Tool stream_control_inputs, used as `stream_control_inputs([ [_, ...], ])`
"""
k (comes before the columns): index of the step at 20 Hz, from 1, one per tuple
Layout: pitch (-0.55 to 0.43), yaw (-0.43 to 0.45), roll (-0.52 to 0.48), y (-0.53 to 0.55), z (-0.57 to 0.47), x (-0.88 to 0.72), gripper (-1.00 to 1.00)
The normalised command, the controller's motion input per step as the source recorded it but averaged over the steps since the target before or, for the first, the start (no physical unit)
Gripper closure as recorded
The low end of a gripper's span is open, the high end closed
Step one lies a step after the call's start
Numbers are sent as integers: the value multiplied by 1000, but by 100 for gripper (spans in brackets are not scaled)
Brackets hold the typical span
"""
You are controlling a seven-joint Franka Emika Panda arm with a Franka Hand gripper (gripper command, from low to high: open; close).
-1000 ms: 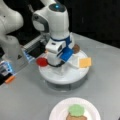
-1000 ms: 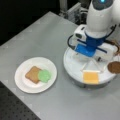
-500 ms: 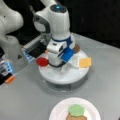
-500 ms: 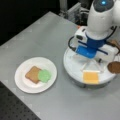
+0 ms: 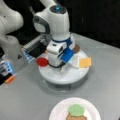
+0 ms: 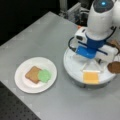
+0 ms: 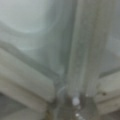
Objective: Ingredient selection for cheeseburger or sandwich
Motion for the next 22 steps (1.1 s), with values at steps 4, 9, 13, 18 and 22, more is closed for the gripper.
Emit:
stream_control_inputs([
  [4, -188, 57, 107, 47, -170, -188, -100],
  [9, -179, 95, 140, 38, -164, -201, -100],
  [13, -162, 96, 157, 13, -157, -228, -100],
  [18, -148, 238, 224, -2, -167, -228, -100],
  [22, -175, 192, 171, -29, -180, -229, -100],
])
